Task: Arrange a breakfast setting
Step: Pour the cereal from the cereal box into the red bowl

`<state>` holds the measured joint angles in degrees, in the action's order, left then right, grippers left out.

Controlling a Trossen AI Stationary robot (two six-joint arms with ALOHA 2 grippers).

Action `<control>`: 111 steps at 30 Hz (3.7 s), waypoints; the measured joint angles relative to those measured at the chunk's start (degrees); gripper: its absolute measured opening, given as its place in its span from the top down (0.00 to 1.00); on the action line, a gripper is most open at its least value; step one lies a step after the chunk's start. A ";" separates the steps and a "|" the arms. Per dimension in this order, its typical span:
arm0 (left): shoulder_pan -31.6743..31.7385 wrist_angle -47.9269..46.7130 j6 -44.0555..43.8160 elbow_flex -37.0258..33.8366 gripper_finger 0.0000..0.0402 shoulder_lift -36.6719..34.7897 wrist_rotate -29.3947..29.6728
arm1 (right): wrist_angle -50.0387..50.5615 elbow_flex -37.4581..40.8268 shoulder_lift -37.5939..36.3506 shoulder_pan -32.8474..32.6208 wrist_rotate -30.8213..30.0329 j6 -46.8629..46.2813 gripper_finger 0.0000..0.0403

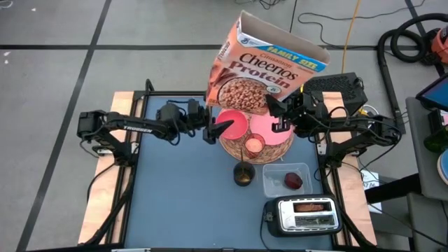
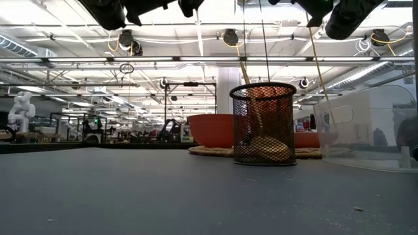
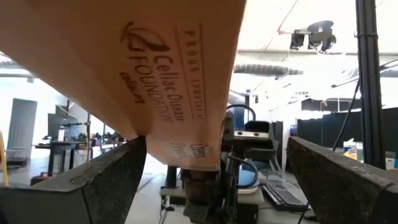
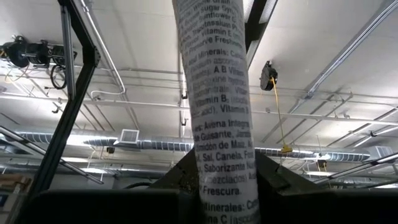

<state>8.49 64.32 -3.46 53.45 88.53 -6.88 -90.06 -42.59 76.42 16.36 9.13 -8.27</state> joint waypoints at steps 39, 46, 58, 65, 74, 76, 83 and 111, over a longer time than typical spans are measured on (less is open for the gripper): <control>2.19 6.86 -3.13 -0.02 0.02 -0.07 2.52 | 2.79 0.11 0.13 -0.02 0.15 -1.80 0.94; 1.45 6.73 -2.48 -0.02 0.02 -0.07 2.56 | 4.59 0.11 0.06 -0.02 0.13 -1.33 0.94; 1.45 8.37 -2.19 -0.02 0.07 -0.07 3.24 | 6.25 0.04 0.07 -0.02 0.07 -1.09 0.94; 1.58 8.33 -1.07 -0.02 0.28 -0.07 4.57 | 6.36 0.04 0.05 -0.02 0.07 -1.09 0.94; 1.56 8.35 -0.13 -0.02 0.44 -0.07 4.63 | 6.67 0.04 0.04 0.02 0.08 -2.46 0.94; 1.56 8.35 -0.09 -0.02 0.43 -0.07 5.00 | 6.69 0.04 0.04 0.02 0.07 -2.93 0.94; 1.56 8.35 0.00 -0.02 0.42 -0.07 4.99 | 6.73 0.04 0.07 0.02 0.04 -2.82 0.93; 2.49 4.31 0.39 -0.04 0.41 -3.06 5.18 | 36.61 0.09 -11.65 0.13 0.04 2.23 0.32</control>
<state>10.98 68.62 -3.07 53.41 85.47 -1.69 -53.45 -42.50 64.77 16.49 9.17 -6.04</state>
